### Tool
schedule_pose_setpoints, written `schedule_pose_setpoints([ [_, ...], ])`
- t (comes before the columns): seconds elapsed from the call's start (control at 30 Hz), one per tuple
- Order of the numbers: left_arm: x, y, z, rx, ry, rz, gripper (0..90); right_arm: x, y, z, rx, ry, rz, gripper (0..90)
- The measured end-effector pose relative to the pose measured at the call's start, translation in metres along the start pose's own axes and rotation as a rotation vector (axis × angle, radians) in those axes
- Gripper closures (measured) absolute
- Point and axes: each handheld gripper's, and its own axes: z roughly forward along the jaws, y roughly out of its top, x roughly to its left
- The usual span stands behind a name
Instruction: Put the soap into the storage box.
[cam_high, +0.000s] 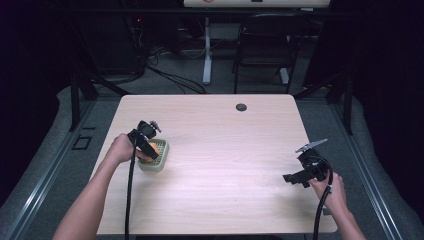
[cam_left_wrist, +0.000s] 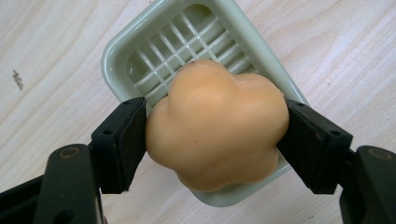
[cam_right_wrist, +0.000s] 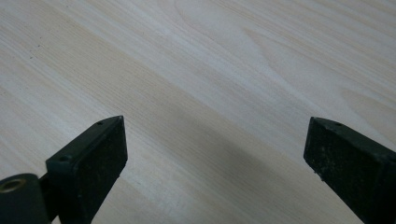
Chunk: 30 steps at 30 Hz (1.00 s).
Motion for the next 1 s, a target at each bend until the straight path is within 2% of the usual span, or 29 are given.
schedule_pose_setpoints([
  [0.4, -0.006, -0.002, -0.020, -0.015, 0.020, -0.007, 27.4, 0.000, 0.000, 0.000, 0.004, 0.004, -0.002, 5.8],
  [0.6, -0.008, -0.008, -0.030, -0.024, 0.016, -0.011, 27.4, 0.000, 0.000, 0.000, -0.002, 0.004, 0.002, 5.8],
  [1.0, -0.019, -0.024, -0.044, -0.034, 0.015, 0.006, 27.4, 0.000, 0.000, 0.000, 0.004, 0.005, -0.002, 5.8],
])
